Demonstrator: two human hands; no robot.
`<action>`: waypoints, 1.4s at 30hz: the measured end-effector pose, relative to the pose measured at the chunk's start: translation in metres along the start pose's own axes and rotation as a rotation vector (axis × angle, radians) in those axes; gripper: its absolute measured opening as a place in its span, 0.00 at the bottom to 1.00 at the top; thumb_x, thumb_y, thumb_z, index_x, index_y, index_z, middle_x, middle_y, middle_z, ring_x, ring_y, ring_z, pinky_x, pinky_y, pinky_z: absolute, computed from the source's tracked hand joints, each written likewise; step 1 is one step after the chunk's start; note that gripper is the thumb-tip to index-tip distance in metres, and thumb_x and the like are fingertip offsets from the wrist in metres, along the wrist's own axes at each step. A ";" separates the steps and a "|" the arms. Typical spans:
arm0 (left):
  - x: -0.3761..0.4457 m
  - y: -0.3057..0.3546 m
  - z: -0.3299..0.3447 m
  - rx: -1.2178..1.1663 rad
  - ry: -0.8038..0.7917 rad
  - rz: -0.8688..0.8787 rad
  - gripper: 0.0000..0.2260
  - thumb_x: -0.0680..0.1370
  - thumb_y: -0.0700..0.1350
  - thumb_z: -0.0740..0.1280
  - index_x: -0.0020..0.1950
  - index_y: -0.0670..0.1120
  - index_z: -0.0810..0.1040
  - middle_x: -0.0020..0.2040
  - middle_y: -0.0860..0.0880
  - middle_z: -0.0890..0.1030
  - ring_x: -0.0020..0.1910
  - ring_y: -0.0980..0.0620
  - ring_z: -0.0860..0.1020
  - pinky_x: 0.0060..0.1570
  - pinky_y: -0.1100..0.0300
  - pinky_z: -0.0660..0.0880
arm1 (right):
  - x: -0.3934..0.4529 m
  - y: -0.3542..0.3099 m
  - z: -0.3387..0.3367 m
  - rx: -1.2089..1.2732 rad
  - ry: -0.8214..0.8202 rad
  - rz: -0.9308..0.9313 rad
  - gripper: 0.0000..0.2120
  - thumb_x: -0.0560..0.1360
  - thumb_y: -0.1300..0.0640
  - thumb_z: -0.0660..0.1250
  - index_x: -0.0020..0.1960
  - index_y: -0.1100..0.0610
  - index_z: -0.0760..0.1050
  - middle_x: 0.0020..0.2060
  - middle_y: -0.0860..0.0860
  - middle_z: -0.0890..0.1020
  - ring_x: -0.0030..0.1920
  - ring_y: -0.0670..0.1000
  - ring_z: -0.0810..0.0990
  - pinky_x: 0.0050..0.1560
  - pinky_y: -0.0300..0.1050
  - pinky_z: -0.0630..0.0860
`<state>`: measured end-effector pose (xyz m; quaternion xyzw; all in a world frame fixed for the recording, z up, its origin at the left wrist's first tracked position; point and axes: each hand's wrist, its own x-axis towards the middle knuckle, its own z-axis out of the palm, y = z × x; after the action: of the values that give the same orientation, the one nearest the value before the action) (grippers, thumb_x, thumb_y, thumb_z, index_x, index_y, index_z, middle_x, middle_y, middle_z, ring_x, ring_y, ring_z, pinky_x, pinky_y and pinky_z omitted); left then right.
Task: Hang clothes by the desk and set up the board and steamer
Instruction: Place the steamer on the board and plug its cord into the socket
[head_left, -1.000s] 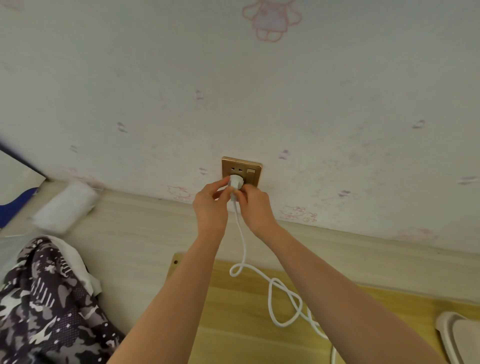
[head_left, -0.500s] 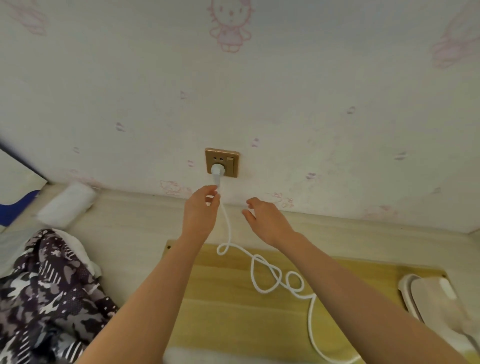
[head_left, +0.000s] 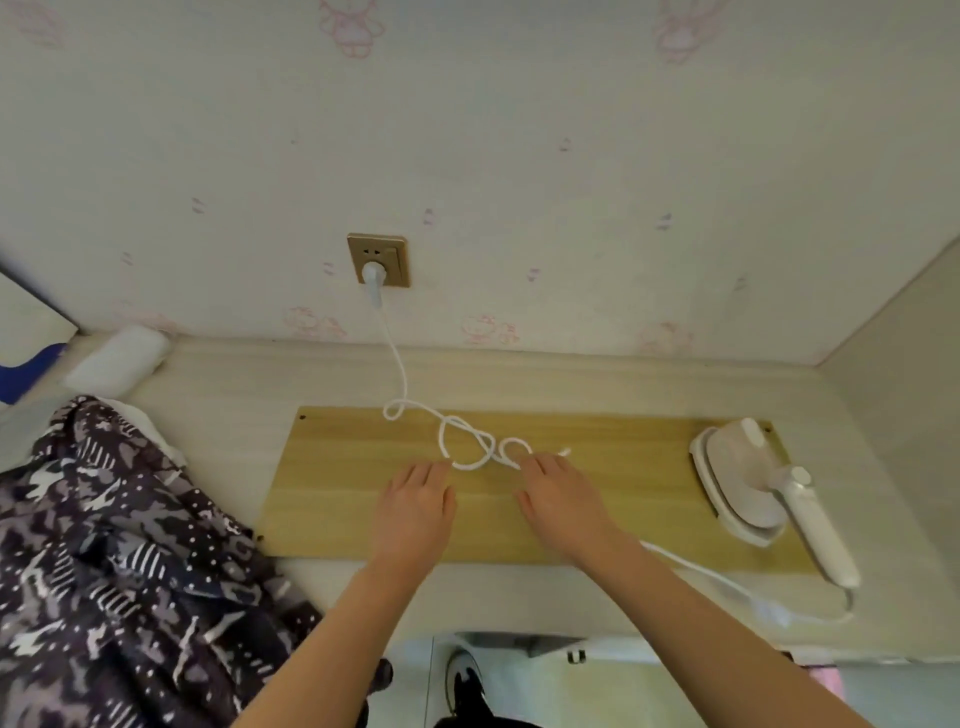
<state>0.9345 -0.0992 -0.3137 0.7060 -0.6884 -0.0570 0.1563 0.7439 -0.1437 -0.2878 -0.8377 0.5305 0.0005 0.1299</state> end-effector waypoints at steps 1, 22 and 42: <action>-0.016 0.011 0.003 0.018 0.011 0.032 0.13 0.75 0.44 0.67 0.58 0.44 0.80 0.50 0.48 0.83 0.51 0.44 0.80 0.45 0.51 0.78 | -0.018 0.004 0.006 -0.004 0.011 -0.015 0.19 0.81 0.53 0.55 0.69 0.59 0.67 0.64 0.56 0.73 0.66 0.57 0.69 0.63 0.50 0.68; -0.255 0.186 0.017 -0.101 -0.011 0.356 0.17 0.73 0.43 0.71 0.61 0.44 0.78 0.53 0.50 0.81 0.55 0.48 0.78 0.52 0.54 0.78 | -0.342 0.043 0.077 -0.160 0.240 0.261 0.26 0.61 0.51 0.79 0.56 0.60 0.80 0.50 0.54 0.84 0.54 0.58 0.82 0.51 0.53 0.81; -0.369 0.224 0.036 -0.118 -0.288 0.793 0.18 0.75 0.46 0.69 0.64 0.44 0.76 0.59 0.50 0.80 0.61 0.48 0.76 0.59 0.52 0.76 | -0.524 -0.008 0.121 -0.110 0.321 0.772 0.24 0.66 0.50 0.77 0.58 0.60 0.78 0.53 0.54 0.83 0.57 0.58 0.80 0.57 0.53 0.78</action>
<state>0.6928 0.2597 -0.3305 0.3611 -0.9170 -0.1300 0.1085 0.5386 0.3517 -0.3302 -0.5728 0.8180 -0.0528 -0.0090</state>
